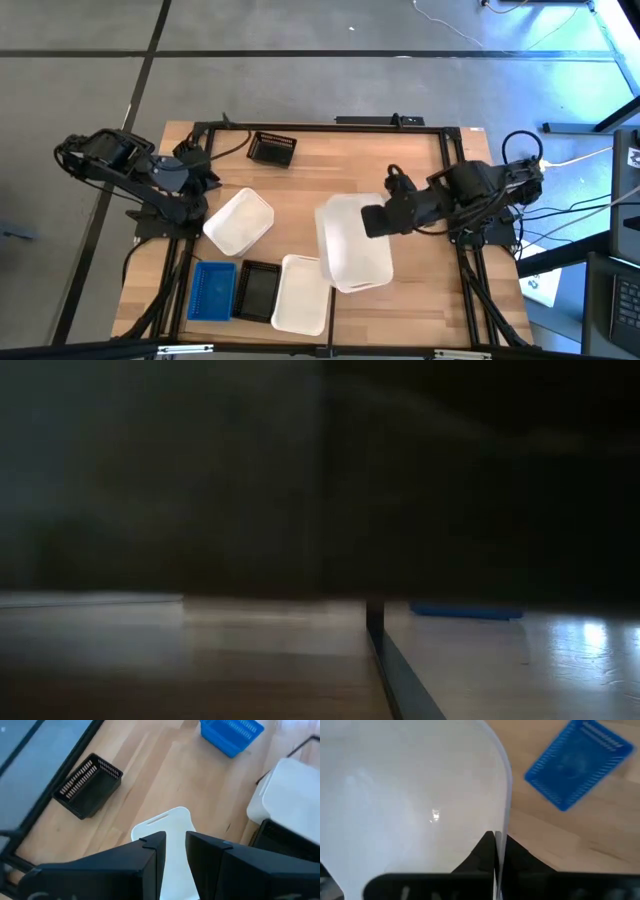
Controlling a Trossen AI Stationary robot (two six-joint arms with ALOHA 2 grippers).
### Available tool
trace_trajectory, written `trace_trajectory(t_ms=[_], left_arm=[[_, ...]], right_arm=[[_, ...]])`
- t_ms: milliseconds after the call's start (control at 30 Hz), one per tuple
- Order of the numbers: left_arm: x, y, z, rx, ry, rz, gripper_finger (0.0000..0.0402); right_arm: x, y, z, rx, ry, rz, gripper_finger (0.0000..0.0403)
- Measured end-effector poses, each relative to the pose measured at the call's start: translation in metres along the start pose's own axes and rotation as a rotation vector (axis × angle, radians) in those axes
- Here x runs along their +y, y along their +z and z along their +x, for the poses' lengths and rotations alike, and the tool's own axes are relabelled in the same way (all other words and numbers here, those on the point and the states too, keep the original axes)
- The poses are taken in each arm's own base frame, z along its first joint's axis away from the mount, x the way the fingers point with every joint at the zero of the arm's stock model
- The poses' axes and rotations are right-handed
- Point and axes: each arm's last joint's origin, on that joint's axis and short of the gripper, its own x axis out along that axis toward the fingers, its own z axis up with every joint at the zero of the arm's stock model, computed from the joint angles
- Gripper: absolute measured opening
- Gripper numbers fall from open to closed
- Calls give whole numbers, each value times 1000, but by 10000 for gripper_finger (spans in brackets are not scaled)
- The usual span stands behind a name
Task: Stack baskets on shelf by color
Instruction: Stack the bottom white bin on top of the white bin on the shelf
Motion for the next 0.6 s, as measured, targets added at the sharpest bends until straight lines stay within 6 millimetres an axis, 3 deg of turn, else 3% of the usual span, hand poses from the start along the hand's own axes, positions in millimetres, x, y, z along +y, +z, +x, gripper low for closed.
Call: trace_trajectory(t_ms=[167,367,600], left_arm=[[-4,3,2,-10,-37,139,66],[-12,12,-3,-98,-209,225,66],[-11,12,-4,-104,-224,273,66]], right_arm=[[11,9,-4,-4,117,41,0],[19,13,-3,-13,184,33,0],[38,11,19,-93,352,113,0]])
